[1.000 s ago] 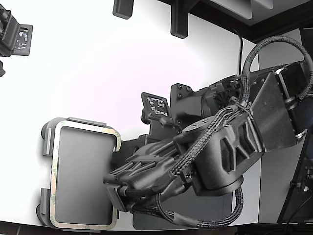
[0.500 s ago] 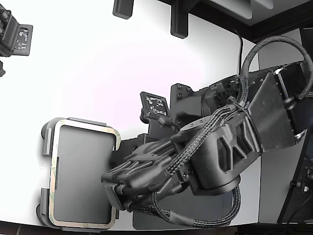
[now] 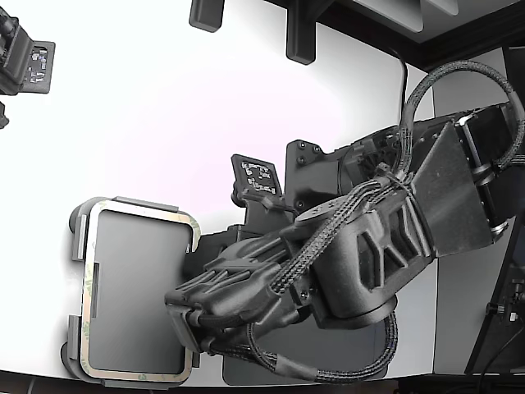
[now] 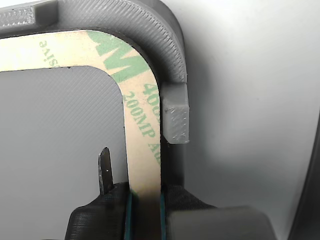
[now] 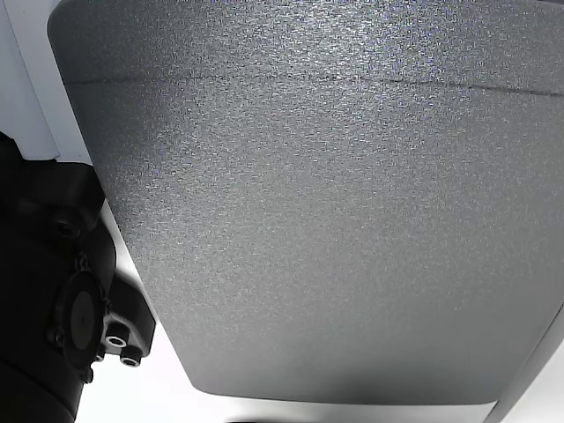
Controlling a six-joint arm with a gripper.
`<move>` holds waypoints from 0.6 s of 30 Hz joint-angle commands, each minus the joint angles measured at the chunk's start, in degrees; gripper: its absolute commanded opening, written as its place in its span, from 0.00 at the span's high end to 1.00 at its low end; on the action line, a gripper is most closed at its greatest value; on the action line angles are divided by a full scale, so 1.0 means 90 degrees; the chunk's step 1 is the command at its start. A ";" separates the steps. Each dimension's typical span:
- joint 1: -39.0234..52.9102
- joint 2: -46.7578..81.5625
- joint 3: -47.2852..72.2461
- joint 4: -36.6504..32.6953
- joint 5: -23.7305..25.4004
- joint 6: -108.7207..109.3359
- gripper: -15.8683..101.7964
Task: Grab top frame and put it into gray box.
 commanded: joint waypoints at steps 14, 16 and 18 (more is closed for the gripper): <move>-0.0107 0.0029 -0.0234 0.0059 -0.0049 -0.0107 0.94; -0.0107 0.0029 -0.0225 0.0059 -0.0039 -0.0098 0.95; -0.0107 0.0029 -0.0225 0.0059 -0.0029 -0.0098 0.94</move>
